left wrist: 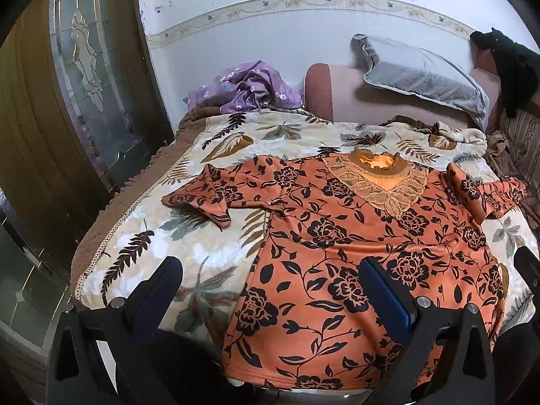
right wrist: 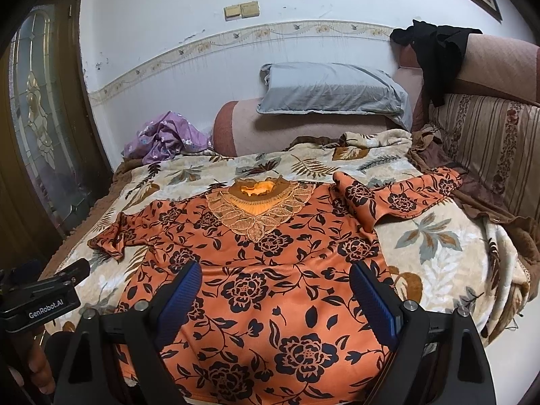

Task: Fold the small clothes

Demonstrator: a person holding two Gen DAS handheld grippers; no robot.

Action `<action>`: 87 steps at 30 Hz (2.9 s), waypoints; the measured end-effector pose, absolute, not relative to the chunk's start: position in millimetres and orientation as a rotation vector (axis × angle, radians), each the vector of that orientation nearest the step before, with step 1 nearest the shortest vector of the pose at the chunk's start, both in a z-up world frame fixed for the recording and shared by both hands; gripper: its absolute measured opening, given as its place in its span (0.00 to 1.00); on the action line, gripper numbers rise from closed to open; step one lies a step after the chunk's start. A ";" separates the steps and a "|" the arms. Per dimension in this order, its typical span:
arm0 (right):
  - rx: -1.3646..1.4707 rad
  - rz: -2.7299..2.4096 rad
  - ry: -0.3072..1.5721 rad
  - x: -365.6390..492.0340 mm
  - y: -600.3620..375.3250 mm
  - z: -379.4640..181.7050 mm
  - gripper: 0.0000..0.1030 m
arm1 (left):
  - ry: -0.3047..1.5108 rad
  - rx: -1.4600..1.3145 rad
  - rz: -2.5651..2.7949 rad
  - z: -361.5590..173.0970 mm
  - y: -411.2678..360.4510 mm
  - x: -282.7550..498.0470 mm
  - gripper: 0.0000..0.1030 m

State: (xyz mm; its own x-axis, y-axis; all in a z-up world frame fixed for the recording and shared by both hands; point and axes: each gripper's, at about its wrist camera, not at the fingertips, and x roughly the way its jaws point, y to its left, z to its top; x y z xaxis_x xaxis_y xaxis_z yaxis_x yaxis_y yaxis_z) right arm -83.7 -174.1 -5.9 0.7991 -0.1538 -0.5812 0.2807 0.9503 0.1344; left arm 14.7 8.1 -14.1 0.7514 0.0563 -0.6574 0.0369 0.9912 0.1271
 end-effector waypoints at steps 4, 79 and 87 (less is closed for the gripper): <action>0.218 -0.237 0.602 -83.6 -173.9 -6.9 0.88 | 0.723 0.137 0.007 -15.5 8.2 14.9 1.00; 0.244 -0.284 0.445 -147.7 -183.2 46.5 0.88 | 0.595 0.167 -0.060 36.5 -10.0 -46.4 1.00; 0.252 -0.297 0.479 -133.8 -195.6 33.5 0.88 | 0.620 0.179 -0.071 27.1 -19.8 -26.9 1.00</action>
State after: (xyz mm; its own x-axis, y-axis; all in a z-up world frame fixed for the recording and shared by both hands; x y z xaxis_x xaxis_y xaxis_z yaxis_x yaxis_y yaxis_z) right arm -133.8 -195.6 33.5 0.8463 -0.2202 -0.4850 0.3369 0.9266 0.1671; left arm -26.9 -19.8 27.1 0.8119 -0.0120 -0.5836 0.1195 0.9820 0.1460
